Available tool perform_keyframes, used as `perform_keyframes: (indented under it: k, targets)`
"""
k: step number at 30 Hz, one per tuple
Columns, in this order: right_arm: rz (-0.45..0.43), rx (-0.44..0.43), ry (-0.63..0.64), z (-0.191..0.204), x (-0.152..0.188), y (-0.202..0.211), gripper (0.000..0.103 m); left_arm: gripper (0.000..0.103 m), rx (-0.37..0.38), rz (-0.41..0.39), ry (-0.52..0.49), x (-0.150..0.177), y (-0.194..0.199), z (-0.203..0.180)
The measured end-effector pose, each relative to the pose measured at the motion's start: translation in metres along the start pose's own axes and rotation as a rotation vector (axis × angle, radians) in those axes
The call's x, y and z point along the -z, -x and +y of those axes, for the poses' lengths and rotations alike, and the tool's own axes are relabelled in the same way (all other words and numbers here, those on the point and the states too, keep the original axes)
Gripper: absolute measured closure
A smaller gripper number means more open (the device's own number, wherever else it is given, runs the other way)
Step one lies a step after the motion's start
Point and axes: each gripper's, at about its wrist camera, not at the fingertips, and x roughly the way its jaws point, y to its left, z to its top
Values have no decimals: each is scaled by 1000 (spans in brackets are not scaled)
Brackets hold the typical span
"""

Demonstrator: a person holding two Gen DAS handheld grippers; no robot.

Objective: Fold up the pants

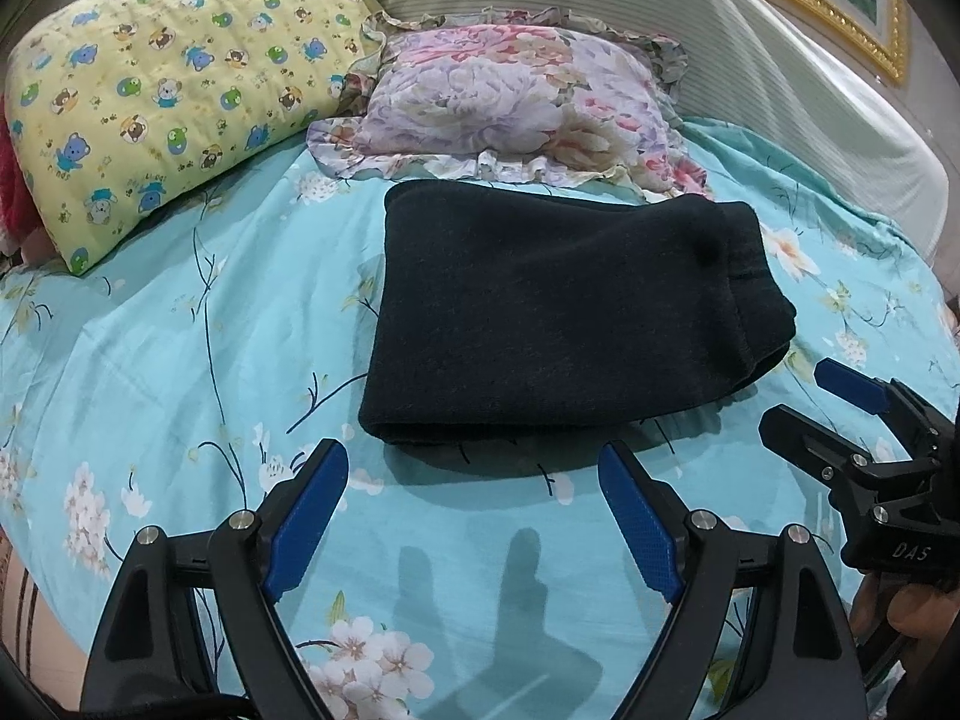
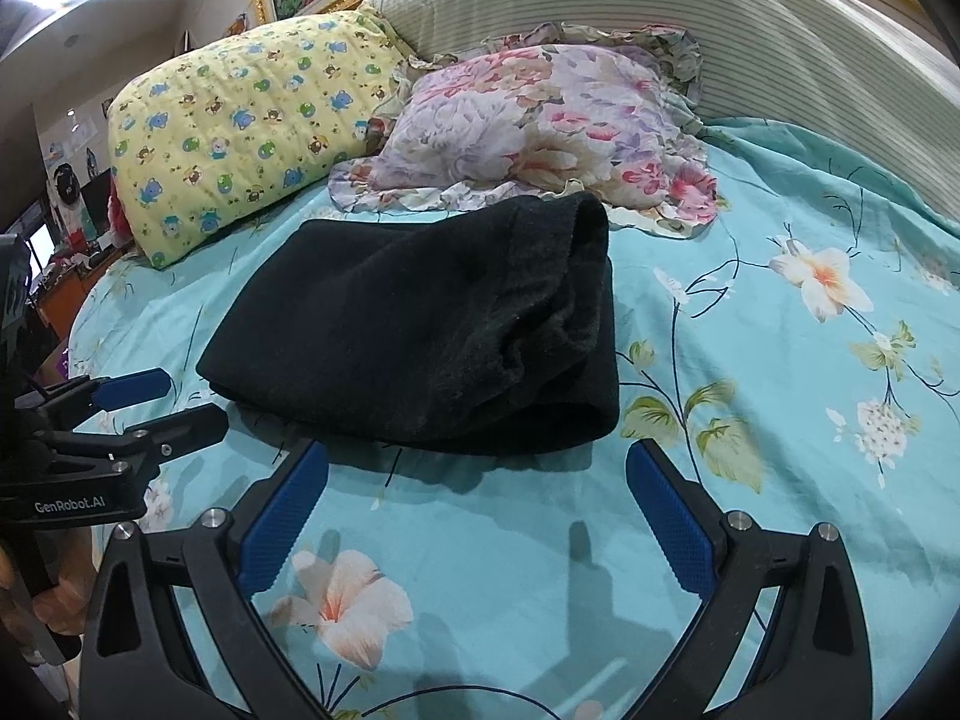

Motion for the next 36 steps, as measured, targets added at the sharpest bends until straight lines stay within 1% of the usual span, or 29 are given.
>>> perform_keyframes:
  k: [14, 22, 36]
  targets:
    - [32, 7, 23, 7, 0, -8, 3, 17, -15, 21, -11, -2, -6, -1]
    - [30, 6, 34, 8, -2, -8, 3, 17, -17, 28, -17, -2, -7, -4]
    - [20, 7, 13, 4, -5, -5, 3, 17, -2, 28, -17, -5, -6, -4]
